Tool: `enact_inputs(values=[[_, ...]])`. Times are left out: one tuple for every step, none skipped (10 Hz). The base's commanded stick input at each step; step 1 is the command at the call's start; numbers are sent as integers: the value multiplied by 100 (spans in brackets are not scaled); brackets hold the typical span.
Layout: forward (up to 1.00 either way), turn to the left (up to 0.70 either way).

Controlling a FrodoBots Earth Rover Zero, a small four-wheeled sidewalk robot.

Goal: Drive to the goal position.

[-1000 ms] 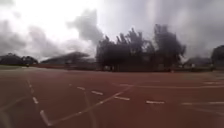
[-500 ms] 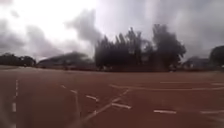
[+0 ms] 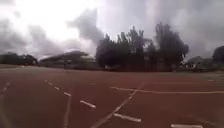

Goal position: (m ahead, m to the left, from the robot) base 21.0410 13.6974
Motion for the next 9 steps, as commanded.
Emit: enact_inputs(values=[[85,0],[85,0],[85,0],[85,0],[85,0],[85,0],[85,0],[85,0],[85,0]])
